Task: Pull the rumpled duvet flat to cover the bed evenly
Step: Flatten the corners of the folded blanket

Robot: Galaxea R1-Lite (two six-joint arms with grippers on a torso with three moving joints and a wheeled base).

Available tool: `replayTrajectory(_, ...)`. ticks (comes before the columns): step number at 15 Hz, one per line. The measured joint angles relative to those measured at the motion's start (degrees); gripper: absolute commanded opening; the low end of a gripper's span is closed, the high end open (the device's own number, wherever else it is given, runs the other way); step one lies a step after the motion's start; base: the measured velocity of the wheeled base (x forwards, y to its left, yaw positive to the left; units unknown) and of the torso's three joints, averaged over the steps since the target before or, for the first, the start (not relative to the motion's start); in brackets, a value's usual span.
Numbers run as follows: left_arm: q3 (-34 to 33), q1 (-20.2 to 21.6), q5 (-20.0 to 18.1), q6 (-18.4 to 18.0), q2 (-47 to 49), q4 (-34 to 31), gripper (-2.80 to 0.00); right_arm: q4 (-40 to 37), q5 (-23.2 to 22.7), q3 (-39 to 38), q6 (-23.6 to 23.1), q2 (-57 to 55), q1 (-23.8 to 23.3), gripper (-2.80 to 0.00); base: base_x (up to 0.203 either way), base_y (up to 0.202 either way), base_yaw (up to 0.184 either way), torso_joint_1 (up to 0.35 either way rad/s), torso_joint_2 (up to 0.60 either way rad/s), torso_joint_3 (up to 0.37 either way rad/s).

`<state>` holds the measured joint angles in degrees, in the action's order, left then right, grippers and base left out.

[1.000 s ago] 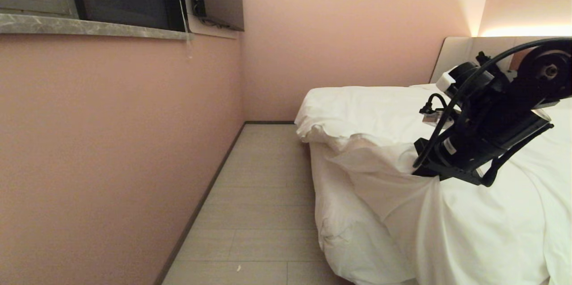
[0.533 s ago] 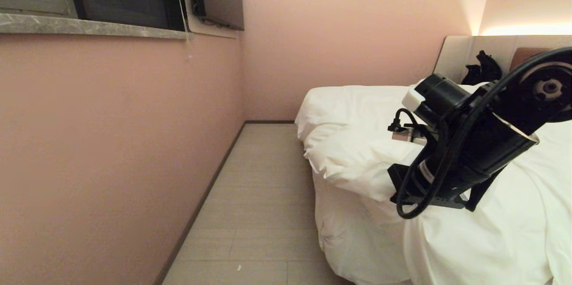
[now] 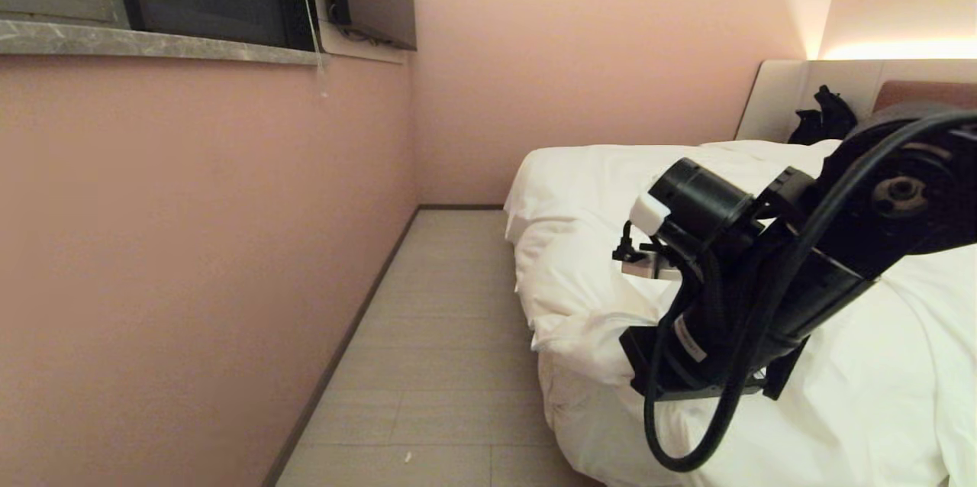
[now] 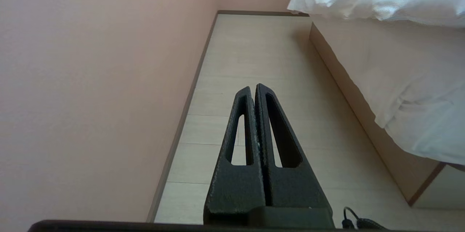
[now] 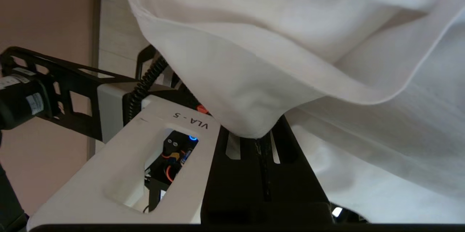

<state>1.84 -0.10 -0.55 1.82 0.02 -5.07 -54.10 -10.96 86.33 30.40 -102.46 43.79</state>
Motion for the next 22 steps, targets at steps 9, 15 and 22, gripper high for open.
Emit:
replayTrajectory(9, 0.0, 0.0, 0.0, 0.0, 0.0, 0.0, -2.80, 3.0, 1.9, 0.7, 2.2, -3.4, -0.6, 0.00, 0.000, 0.000, 0.000, 0.000, 0.00, 0.000)
replayTrajectory(15, 0.0, 0.0, 0.0, 0.0, 0.0, 0.0, -2.80, 3.1, 2.8, 3.3, 3.9, -1.1, -4.8, 0.00, 0.000, 0.000, 0.000, 0.000, 0.00, 0.000)
replayTrajectory(22, 0.0, 0.0, 0.0, 0.0, 0.0, 0.0, -2.80, 3.2, 2.7, 1.6, 4.3, 10.2, -23.3, -2.80, 0.000, 0.000, 0.000, 0.000, 0.00, 0.000)
